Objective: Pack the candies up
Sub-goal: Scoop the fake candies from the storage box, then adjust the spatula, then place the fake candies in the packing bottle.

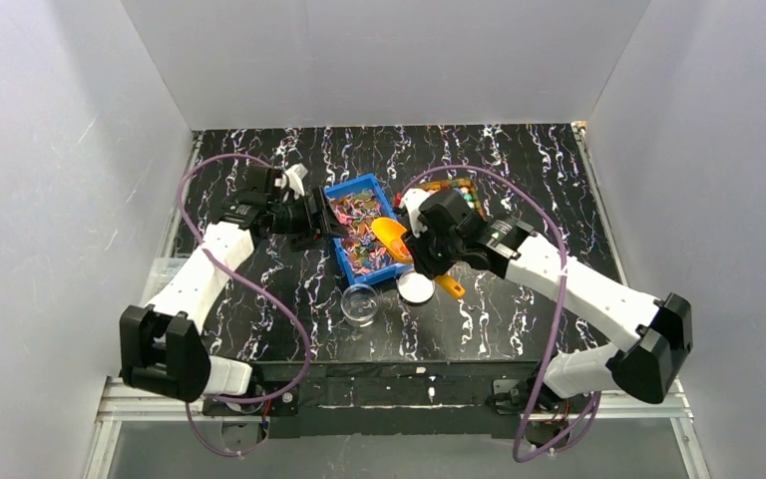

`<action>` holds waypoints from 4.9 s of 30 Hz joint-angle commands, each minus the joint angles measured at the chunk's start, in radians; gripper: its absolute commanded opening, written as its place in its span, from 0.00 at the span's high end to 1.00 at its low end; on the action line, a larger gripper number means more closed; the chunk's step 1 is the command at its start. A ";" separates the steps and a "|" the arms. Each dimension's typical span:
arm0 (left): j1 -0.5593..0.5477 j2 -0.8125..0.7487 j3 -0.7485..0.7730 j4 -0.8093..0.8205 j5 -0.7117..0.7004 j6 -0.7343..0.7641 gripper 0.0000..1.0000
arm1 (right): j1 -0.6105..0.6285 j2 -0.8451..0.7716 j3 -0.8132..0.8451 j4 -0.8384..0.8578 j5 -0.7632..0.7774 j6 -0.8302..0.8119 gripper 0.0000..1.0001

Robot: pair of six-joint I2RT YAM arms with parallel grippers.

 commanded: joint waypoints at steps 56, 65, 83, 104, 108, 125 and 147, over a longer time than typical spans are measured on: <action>-0.013 -0.472 -0.146 -0.300 0.304 0.139 0.33 | 0.486 -0.309 -0.034 0.196 0.209 0.016 0.99; -0.012 -0.488 -0.092 -0.300 0.234 0.120 0.26 | 0.486 -0.290 -0.090 0.107 0.269 0.075 0.99; -0.012 -0.603 -0.065 -0.399 -0.017 0.190 0.18 | 0.485 -0.070 0.026 -0.214 0.236 0.192 0.99; -0.012 -0.678 -0.165 -0.373 -0.077 0.209 0.10 | 0.477 0.173 0.215 -0.349 0.252 0.224 0.99; -0.012 -0.684 -0.189 -0.340 -0.041 0.203 0.10 | 0.470 0.219 0.251 -0.381 0.256 0.227 0.99; -0.012 -0.674 -0.226 -0.290 -0.022 0.185 0.09 | 0.420 0.352 0.387 -0.507 0.217 0.216 0.99; -0.013 -0.384 -0.220 -0.063 -0.138 -0.035 0.10 | 0.188 0.369 0.505 -0.476 0.202 0.120 0.99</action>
